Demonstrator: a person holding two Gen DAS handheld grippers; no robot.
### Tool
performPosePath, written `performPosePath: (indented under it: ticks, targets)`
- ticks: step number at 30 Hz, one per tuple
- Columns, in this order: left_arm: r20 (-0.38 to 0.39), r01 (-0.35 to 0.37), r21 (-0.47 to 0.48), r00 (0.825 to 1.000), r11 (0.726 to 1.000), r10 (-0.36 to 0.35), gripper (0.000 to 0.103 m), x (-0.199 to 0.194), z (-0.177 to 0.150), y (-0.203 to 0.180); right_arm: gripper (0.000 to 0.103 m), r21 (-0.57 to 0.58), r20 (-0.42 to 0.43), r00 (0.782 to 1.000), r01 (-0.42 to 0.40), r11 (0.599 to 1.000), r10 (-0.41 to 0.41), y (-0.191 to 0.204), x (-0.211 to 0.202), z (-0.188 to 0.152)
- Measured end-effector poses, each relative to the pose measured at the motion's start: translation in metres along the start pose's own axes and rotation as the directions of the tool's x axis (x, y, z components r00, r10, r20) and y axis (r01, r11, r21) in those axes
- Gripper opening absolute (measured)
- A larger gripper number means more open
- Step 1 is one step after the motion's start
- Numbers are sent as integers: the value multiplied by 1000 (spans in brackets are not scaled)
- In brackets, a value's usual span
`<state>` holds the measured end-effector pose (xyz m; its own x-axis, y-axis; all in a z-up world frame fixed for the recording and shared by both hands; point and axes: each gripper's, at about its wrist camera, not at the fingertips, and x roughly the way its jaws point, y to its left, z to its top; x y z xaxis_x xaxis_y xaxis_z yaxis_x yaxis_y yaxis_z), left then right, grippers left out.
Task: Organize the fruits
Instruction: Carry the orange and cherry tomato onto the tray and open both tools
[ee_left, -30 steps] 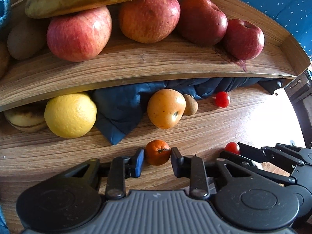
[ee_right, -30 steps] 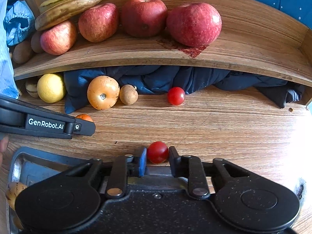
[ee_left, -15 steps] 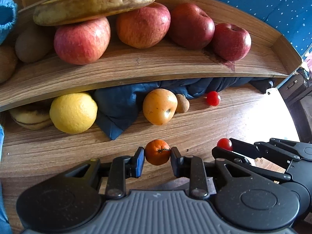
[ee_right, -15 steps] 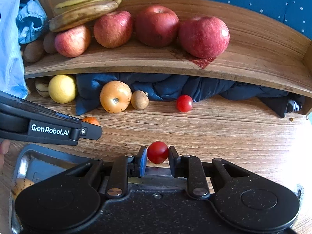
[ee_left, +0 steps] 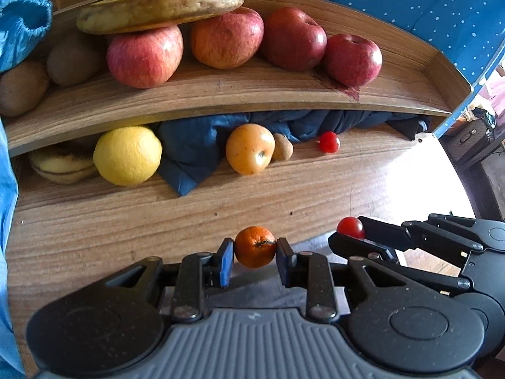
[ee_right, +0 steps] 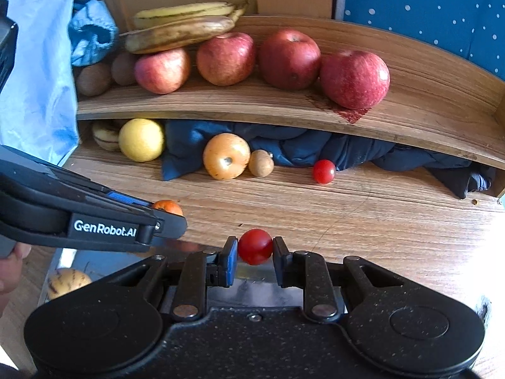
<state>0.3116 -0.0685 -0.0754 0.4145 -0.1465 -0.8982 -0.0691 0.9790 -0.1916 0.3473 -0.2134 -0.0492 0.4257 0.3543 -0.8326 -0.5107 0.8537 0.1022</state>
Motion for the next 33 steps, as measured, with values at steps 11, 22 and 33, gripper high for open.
performPosePath:
  ticks: [11, 22, 33]
  targets:
    - [-15, 8, -16, 1000, 1000, -8, 31, -11, -21, 0, 25, 0, 3, 1000, -12, 1000, 12, 7, -17, -16]
    - [-60, 2, -42, 998, 999, -4, 31, -15, -46, 2, 25, -22, -21, 999, -29, 999, 29, 14, -25, -36]
    - [-75, 24, -99, 997, 995, -31, 31, -18, -70, 11, 25, -54, -102, 994, -52, 997, 47, 33, -25, -53]
